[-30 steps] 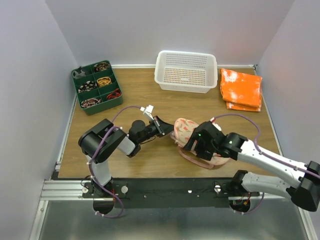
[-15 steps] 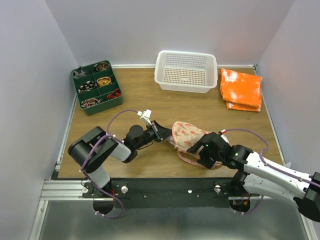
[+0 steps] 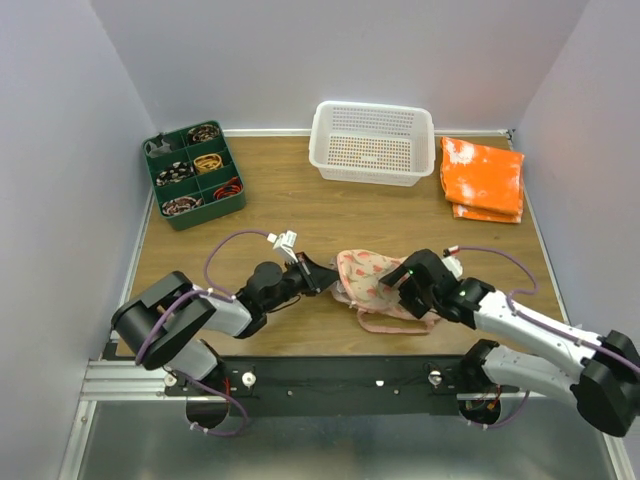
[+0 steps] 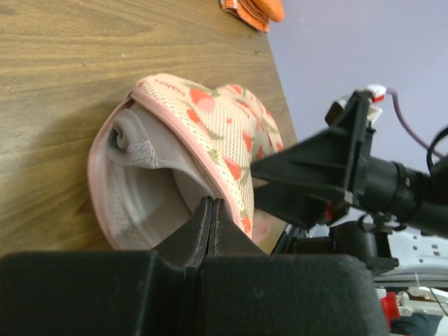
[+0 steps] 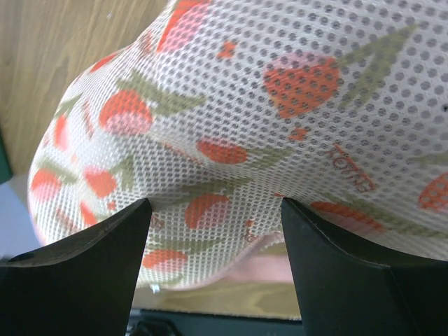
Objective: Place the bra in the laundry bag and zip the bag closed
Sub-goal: Zip the zipper on the laundry bag.
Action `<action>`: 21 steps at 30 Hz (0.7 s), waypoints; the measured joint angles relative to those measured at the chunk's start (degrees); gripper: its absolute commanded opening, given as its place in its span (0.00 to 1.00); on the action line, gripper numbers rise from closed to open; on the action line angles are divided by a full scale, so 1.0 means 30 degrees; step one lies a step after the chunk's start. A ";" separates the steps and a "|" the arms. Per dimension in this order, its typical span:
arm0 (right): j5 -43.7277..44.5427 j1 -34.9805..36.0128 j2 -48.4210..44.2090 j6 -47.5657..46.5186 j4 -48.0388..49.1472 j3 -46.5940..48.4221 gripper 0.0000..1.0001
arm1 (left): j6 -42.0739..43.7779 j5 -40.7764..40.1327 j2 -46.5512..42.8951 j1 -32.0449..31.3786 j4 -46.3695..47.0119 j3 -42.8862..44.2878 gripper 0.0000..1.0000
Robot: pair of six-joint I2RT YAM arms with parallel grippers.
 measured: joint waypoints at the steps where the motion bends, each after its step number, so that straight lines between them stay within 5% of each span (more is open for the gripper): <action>1: -0.0073 -0.0211 0.0437 -0.0270 0.0189 0.0080 0.83 | 0.0044 -0.0168 -0.0248 -0.0124 -0.0219 -0.0131 0.00; 15: -0.1909 -0.1399 0.8036 -0.8240 0.2747 0.7657 0.86 | 0.0750 -0.1450 -0.1647 -0.0867 -0.2907 -0.0474 0.00; 21: -0.2390 -0.1406 0.6951 -0.9209 0.1741 0.8218 0.86 | 0.0772 -0.1501 -0.0197 -0.0867 -0.3235 0.0663 0.00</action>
